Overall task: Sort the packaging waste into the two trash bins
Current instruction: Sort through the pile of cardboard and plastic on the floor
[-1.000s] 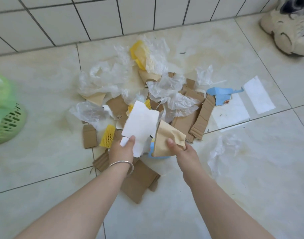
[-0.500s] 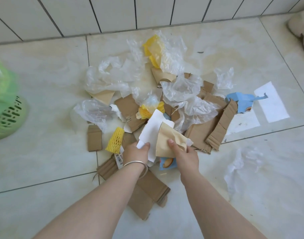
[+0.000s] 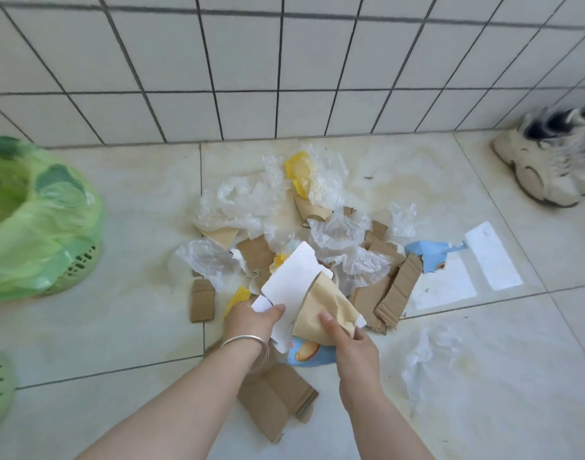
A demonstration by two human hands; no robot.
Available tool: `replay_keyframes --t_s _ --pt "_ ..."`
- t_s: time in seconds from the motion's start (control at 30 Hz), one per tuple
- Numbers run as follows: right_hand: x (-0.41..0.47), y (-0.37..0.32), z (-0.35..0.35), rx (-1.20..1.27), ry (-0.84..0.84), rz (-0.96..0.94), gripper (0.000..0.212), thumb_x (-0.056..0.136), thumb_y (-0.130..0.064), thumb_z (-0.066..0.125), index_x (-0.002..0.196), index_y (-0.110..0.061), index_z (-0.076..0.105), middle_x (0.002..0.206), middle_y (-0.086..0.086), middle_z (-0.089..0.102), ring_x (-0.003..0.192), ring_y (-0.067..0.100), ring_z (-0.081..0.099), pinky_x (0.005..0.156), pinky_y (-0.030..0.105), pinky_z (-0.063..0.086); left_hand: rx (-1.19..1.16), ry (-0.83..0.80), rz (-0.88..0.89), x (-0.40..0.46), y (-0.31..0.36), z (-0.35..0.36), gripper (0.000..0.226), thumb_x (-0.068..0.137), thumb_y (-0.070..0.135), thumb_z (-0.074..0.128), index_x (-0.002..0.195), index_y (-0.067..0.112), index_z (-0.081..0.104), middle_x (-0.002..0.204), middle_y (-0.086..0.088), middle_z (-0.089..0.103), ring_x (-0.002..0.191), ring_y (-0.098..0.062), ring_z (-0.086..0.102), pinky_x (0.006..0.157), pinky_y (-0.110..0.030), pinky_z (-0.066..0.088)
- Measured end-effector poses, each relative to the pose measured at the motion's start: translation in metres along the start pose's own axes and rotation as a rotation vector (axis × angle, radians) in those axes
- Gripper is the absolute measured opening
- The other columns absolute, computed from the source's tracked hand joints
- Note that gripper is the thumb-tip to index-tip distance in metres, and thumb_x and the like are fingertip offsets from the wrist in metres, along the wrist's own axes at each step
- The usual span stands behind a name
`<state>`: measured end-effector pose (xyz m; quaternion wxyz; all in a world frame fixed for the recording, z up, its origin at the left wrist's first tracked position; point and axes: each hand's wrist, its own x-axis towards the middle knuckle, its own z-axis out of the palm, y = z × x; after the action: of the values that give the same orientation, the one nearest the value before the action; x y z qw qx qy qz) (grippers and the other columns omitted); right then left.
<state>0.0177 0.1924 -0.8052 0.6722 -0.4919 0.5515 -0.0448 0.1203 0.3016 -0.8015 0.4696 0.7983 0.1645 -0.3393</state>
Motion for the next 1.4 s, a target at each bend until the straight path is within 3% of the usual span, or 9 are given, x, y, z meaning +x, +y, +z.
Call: replay_keyframes --t_s 0.1,0.27,0.47,0.57,0.7,0.93,1.07,1.27,1.4 --pt "-0.043 -0.037 0.018 -0.010 -0.045 -0.132 0.033 0.074 -0.026 0.078 0.101 -0.017 0.063 0.099 0.002 0.068 0.089 0.015 0.062 0.065 0.024 0.045 -0.059 0.025 0.091 -0.032 0.034 -0.041 0.011 0.075 0.019 0.074 0.075 0.012 0.065 0.084 -0.015 0.069 0.083 -0.033 0.068 0.078 -0.038 0.054" --pt "-0.123 -0.090 0.073 -0.062 -0.108 -0.395 0.030 0.077 -0.021 0.074 0.098 -0.015 0.053 0.087 -0.003 0.060 0.077 0.010 0.057 0.062 0.025 0.043 -0.141 0.155 0.300 -0.094 0.071 -0.134 0.013 0.075 0.021 0.072 0.069 0.019 0.060 0.082 -0.011 0.067 0.073 -0.028 0.064 0.071 -0.033 0.051" --pt "-0.224 -0.096 0.144 -0.162 -0.234 -0.540 0.027 0.070 -0.023 0.073 0.085 -0.021 0.051 0.083 0.000 0.062 0.080 0.021 0.061 0.079 0.042 0.052 -0.287 0.370 0.394 -0.154 0.054 -0.245 0.040 0.076 0.022 0.071 0.111 0.019 0.052 0.102 -0.002 0.057 0.090 -0.027 0.058 0.079 -0.040 0.055" --pt "-0.270 -0.084 0.180 -0.222 -0.340 -0.589 0.025 0.072 -0.022 0.070 0.089 -0.022 0.052 0.084 -0.002 0.062 0.077 0.015 0.058 0.074 0.036 0.049 -0.353 0.449 0.367 -0.178 0.028 -0.297 0.041 0.077 0.024 0.069 0.115 0.015 0.056 0.108 -0.001 0.059 0.100 -0.032 0.060 0.078 -0.039 0.055" --pt "-0.327 -0.064 0.224 -0.265 -0.506 -0.644 0.026 0.076 -0.015 0.068 0.093 -0.022 0.050 0.080 -0.010 0.056 0.072 0.007 0.054 0.064 0.025 0.044 -0.412 0.538 0.329 -0.212 -0.009 -0.358 0.013 0.073 0.024 0.068 0.072 0.015 0.058 0.082 -0.011 0.061 0.072 -0.028 0.053 0.068 -0.031 0.043" --pt "-0.374 -0.006 0.302 -0.477 -0.625 -0.645 0.028 0.077 -0.019 0.065 0.099 -0.020 0.049 0.076 -0.013 0.053 0.067 0.005 0.052 0.051 0.022 0.036 -0.404 0.726 0.196 -0.212 -0.081 -0.435 0.012 0.079 0.022 0.066 0.081 0.012 0.060 0.079 -0.009 0.060 0.075 -0.029 0.053 0.065 -0.028 0.038" --pt "-0.366 0.031 0.344 -0.624 -0.580 -0.612 0.030 0.077 -0.021 0.066 0.100 -0.019 0.047 0.078 -0.011 0.054 0.083 0.017 0.057 0.056 0.025 0.038 -0.420 0.802 0.047 -0.177 -0.122 -0.465 0.017 0.074 0.023 0.062 0.080 0.007 0.063 0.077 -0.011 0.065 0.073 -0.036 0.063 0.062 -0.031 0.046" --pt "-0.322 0.069 0.380 -1.028 -0.449 -0.637 0.048 0.076 -0.034 0.068 0.115 -0.017 0.048 0.096 -0.002 0.059 0.079 0.018 0.052 0.067 0.027 0.039 -0.119 0.790 -0.066 -0.111 -0.161 -0.478 0.028 0.080 0.016 0.051 0.105 0.012 0.065 0.106 -0.016 0.066 0.096 -0.036 0.063 0.074 -0.032 0.049" --pt "-0.305 0.082 0.407 -1.323 -0.438 -0.724 0.052 0.078 -0.048 0.063 0.113 -0.013 0.046 0.099 0.000 0.060 0.093 0.023 0.060 0.068 0.028 0.041 0.252 0.667 -0.051 -0.073 -0.161 -0.471 0.018 0.082 0.006 0.049 0.092 0.013 0.062 0.106 -0.015 0.065 0.091 -0.033 0.059 0.073 -0.031 0.045"
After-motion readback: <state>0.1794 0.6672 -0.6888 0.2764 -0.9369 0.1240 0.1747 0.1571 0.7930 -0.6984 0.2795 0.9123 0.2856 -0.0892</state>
